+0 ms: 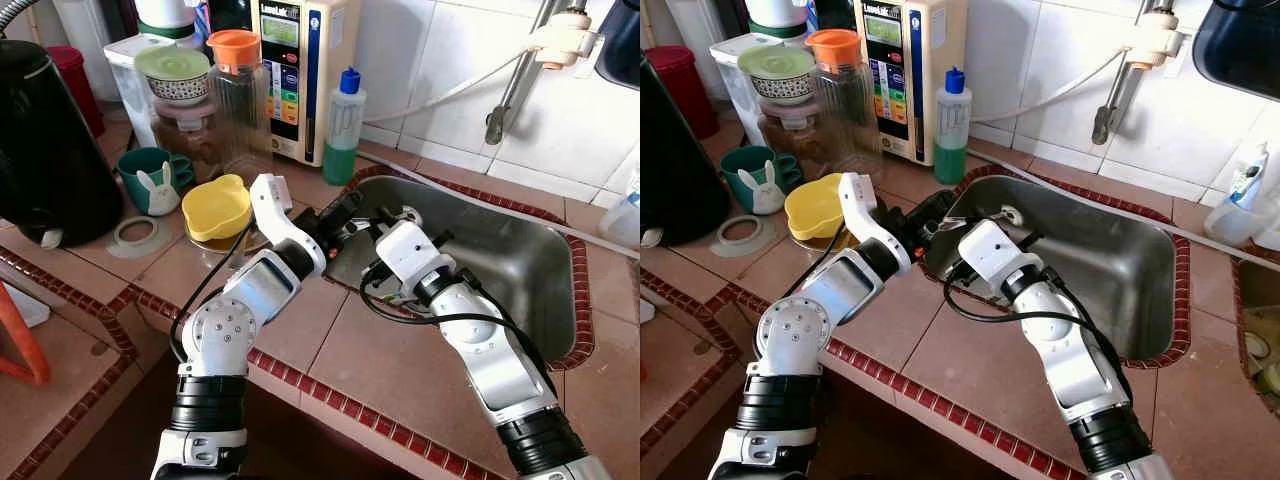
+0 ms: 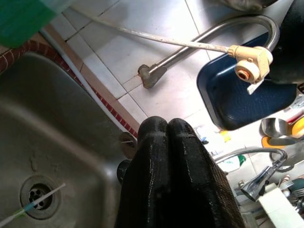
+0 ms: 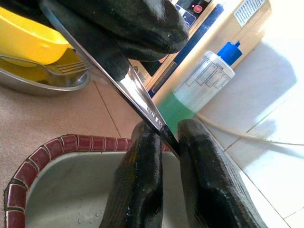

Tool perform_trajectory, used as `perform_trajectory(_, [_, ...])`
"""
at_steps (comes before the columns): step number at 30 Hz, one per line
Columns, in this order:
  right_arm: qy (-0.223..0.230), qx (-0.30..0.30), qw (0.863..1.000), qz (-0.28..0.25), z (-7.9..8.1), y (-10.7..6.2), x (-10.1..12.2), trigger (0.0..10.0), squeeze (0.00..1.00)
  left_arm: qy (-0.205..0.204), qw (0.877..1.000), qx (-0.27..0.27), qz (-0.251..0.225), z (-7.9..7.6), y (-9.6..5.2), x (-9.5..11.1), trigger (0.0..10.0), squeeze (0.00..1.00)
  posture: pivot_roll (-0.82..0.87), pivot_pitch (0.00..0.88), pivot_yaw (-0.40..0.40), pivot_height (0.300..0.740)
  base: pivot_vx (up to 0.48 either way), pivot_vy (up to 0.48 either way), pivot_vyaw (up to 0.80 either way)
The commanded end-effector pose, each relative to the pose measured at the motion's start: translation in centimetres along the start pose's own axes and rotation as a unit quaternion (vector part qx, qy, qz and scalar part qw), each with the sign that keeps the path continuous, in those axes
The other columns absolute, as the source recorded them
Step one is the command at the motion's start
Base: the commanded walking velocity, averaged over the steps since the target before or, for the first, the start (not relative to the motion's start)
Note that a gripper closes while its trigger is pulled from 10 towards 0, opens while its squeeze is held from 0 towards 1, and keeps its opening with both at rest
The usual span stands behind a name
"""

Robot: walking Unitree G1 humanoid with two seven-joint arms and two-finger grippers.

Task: Kitchen organization

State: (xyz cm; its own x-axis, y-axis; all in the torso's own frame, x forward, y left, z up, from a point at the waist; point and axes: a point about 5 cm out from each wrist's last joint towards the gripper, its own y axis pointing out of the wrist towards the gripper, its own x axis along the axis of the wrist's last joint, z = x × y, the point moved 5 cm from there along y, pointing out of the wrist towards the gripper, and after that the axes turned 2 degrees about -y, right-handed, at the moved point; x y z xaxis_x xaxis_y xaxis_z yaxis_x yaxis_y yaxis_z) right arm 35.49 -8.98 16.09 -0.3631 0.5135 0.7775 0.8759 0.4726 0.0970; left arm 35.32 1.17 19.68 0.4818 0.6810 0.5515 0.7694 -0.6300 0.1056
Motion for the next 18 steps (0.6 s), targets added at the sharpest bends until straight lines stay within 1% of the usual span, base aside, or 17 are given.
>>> perform_trajectory(1, [0.006, -0.024, 1.000, -0.005, -1.35, -0.03, 0.32, 0.0, 0.00, 0.000, 0.999, -0.041, 0.023, -2.66, 1.05, -1.26, 10.0, 0.00, 0.08, 0.000, -0.004, 0.740, 0.000, 0.000, 0.00])
perform_trajectory(8, [-0.001, -0.033, 0.999, 0.005, -1.71, 0.03, -0.08, 0.0, 0.00, 0.001, 0.999, -0.042, 0.028, -2.70, 0.91, -1.51, 10.0, 0.00, 0.09, 0.000, -0.003, 0.740, 0.000, 0.000, 0.00])
perform_trajectory(9, [-0.003, -0.037, 0.999, 0.009, -1.87, 0.03, -0.25, 0.0, 0.00, 0.004, 0.999, -0.038, 0.030, -2.59, 0.89, -1.65, 10.0, 0.82, 0.09, 0.000, -0.003, 0.740, 0.000, 0.000, 0.00])
perform_trajectory(10, [-0.003, -0.038, 0.999, 0.010, -1.94, 0.03, -0.31, 0.0, 0.00, 0.006, 0.999, -0.036, 0.030, -2.55, 0.88, -1.69, 10.0, 1.00, 0.08, 0.000, -0.002, 0.740, 0.000, 0.000, 0.00])
perform_trajectory(18, [-0.007, -0.046, 0.999, 0.011, -2.33, 0.07, -0.45, 0.0, 0.00, 0.002, 0.999, -0.041, 0.036, -2.71, 0.81, -2.13, 10.0, 1.00, 0.09, 0.000, 0.001, 0.740, 0.000, 0.000, 0.00])
